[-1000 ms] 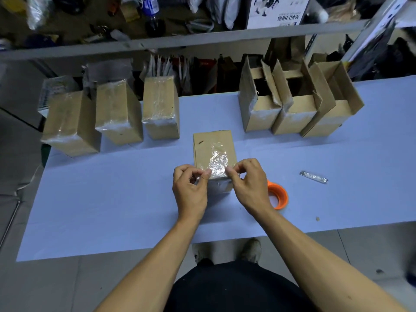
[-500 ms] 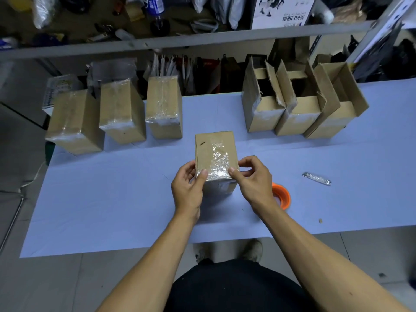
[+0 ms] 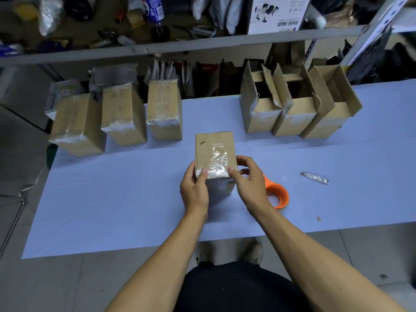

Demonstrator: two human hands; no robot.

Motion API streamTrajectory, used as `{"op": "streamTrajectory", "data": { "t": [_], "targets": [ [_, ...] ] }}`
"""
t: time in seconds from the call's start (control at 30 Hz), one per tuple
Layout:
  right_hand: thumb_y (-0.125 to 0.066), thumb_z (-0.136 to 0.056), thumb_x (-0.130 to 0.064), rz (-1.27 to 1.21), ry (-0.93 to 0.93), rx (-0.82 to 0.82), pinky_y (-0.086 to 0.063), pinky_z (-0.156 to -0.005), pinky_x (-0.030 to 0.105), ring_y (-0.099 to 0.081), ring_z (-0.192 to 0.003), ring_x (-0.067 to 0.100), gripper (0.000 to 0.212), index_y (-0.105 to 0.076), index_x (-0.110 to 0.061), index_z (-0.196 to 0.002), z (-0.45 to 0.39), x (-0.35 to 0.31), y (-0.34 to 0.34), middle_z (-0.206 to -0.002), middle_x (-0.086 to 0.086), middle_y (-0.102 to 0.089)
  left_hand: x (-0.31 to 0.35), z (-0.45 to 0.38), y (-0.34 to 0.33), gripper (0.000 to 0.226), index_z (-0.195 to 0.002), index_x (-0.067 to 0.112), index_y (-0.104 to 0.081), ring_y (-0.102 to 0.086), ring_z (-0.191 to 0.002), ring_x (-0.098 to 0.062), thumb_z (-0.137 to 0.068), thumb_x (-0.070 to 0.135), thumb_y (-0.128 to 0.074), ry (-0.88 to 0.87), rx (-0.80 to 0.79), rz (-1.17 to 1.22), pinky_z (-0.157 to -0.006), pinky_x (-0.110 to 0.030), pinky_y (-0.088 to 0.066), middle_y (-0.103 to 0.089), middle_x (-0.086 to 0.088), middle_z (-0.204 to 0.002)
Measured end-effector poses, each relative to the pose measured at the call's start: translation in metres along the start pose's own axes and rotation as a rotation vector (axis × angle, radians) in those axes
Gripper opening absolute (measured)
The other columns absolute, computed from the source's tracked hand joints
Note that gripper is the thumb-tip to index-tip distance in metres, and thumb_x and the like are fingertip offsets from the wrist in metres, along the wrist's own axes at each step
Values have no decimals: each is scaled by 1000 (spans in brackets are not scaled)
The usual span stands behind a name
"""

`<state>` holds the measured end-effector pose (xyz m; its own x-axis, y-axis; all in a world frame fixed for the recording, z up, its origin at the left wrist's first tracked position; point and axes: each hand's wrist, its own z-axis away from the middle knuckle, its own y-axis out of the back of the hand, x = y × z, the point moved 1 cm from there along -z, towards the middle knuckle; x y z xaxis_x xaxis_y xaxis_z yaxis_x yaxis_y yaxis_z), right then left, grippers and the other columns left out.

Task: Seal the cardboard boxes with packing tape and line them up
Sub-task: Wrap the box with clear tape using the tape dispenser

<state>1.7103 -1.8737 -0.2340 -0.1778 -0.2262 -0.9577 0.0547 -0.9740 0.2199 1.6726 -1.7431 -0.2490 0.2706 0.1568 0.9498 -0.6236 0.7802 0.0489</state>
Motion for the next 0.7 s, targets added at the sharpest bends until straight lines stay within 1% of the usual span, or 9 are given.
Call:
{"op": "streamTrajectory", "data": {
  "t": [0.1, 0.17, 0.23, 0.3, 0.37, 0.47, 0.57, 0.63, 0.7],
  "targets": [
    [-69, -80, -23, -30, -24, -138, -45, -99, 26, -51, -121, 7, 58, -50, -28, -135, 6, 2, -7, -133, -9, -56, 3, 2, 2, 31, -132, 32, -54, -58, -109, -7, -101, 28, -49, -48, -57, -125, -86, -21, -47, -61, 13, -122],
    [-69, -73, -18, -18, -7, -212, -49, -100, 31, -52, -121, 4, 72, -45, -34, -140, 6, 0, -6, -137, -7, -54, 8, -4, 7, 36, -131, 29, -58, -60, -109, -10, -98, 39, -49, -56, -74, -155, -90, -26, -49, -65, 10, -121],
    [-72, -81, -13, 17, -7, -194, -52, -95, 32, -56, -114, 3, 67, -47, -34, -140, 1, -6, -1, -134, -5, -56, 15, -13, 15, 48, -124, 29, -63, -63, -108, -13, -88, 57, -48, -43, -71, -167, -93, -33, -52, -68, 7, -118],
    [-73, -88, -21, 27, -9, -114, -53, -88, 25, -61, -104, 2, 56, -52, -26, -139, -3, -14, 4, -123, -6, -63, 22, -22, 22, 50, -115, 33, -66, -64, -106, -16, -82, 67, -49, 13, -116, -174, -92, -39, -53, -69, 8, -113],
    [-71, -89, -33, 102, -21, -7, -48, -75, 12, -62, -90, -3, 35, -65, -24, -122, -4, -16, 4, -107, -11, -68, 21, -24, 27, 45, -114, 34, -63, -65, -102, -20, -80, 63, -57, 62, -203, -219, -87, -41, -54, -67, 7, -108],
    [-64, -93, -40, 284, -79, -14, -38, -65, 4, -61, -81, -2, 22, -69, -24, -107, 4, 2, -1, -98, -12, -69, -4, -17, 31, 65, -129, 37, -47, -61, -105, -17, -72, 54, -72, 84, -298, -407, -92, -42, -55, -57, -2, -120],
    [-56, -99, -30, 282, -111, -161, -39, -65, 1, -57, -78, -9, 22, -66, -23, -117, 15, 23, -6, -105, -11, -68, -30, -10, 33, 82, -138, 41, -39, -54, -119, -16, -66, 56, -75, 143, -353, -369, -100, -42, -51, -41, 0, -140],
    [-51, -101, -29, 275, -131, -220, -39, -68, 4, -58, -82, -7, 24, -62, -27, -122, 17, 24, -6, -107, -14, -65, -37, -10, 35, 80, -136, 43, -41, -57, -119, -16, -66, 51, -79, 167, -356, -237, -98, -44, -53, -47, 4, -142],
    [-51, -99, -24, 233, -165, -276, -47, -81, 16, -61, -92, -2, 27, -60, -30, -124, 13, 22, -4, -116, -14, -65, -36, -12, 36, 76, -136, 41, -41, -59, -117, -14, -71, 42, -80, 153, -351, -190, -97, -42, -54, -52, 7, -137]
  ]
}}
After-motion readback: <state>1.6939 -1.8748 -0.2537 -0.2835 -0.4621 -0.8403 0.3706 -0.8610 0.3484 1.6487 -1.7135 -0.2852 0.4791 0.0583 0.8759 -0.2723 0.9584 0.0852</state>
